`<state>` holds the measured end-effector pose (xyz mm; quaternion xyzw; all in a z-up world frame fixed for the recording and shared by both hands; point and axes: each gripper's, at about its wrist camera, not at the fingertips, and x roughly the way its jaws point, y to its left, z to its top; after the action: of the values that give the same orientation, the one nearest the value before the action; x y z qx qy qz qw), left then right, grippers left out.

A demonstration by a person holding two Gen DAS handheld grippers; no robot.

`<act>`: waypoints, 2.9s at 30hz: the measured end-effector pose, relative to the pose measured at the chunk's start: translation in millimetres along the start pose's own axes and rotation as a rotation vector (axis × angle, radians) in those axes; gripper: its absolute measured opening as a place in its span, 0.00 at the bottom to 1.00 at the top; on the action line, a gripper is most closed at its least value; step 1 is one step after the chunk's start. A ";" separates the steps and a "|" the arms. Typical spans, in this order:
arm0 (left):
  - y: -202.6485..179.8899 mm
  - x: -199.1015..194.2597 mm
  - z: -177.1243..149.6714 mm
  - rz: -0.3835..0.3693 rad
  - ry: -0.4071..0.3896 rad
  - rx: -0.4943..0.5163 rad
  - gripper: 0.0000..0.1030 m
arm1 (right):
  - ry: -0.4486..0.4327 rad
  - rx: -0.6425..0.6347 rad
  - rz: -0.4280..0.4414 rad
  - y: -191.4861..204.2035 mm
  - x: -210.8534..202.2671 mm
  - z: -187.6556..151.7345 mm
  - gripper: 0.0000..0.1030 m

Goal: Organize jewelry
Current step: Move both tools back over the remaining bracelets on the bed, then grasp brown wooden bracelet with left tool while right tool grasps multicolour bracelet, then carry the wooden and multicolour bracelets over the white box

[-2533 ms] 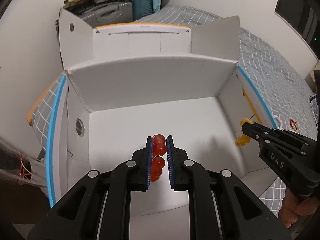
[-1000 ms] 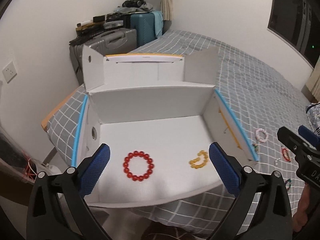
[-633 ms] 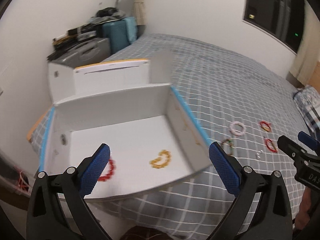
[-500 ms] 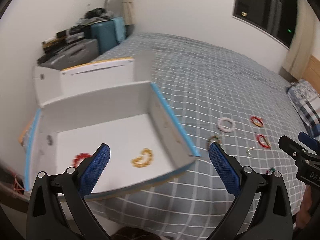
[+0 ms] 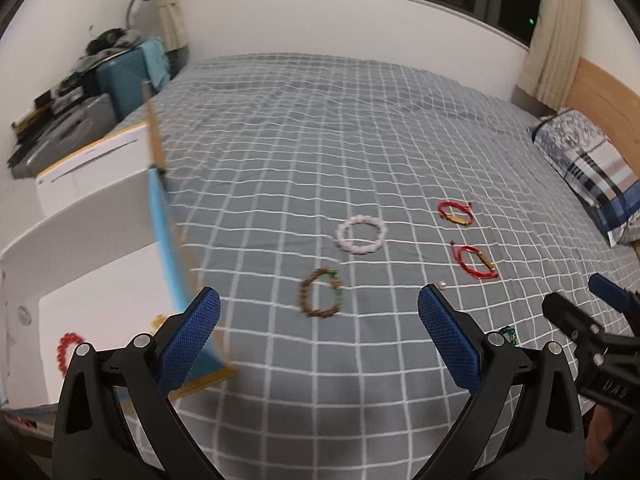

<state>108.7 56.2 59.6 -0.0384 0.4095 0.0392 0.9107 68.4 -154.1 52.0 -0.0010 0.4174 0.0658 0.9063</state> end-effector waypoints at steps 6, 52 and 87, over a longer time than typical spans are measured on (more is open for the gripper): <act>-21.3 41.7 -0.3 -0.064 0.005 0.045 0.94 | 0.038 -0.006 0.005 -29.4 30.5 -19.4 0.93; 3.9 177.3 -24.5 0.090 0.200 0.019 0.55 | 0.278 0.020 -0.045 -71.4 126.6 -77.2 0.32; 9.8 137.0 -19.1 -0.016 0.145 -0.011 0.07 | -0.009 0.059 0.008 -72.9 76.8 -59.8 0.09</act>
<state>184.1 69.4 -55.9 -0.0494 0.4740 0.0311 0.8786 81.3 -220.6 -49.0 0.0277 0.4150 0.0571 0.9076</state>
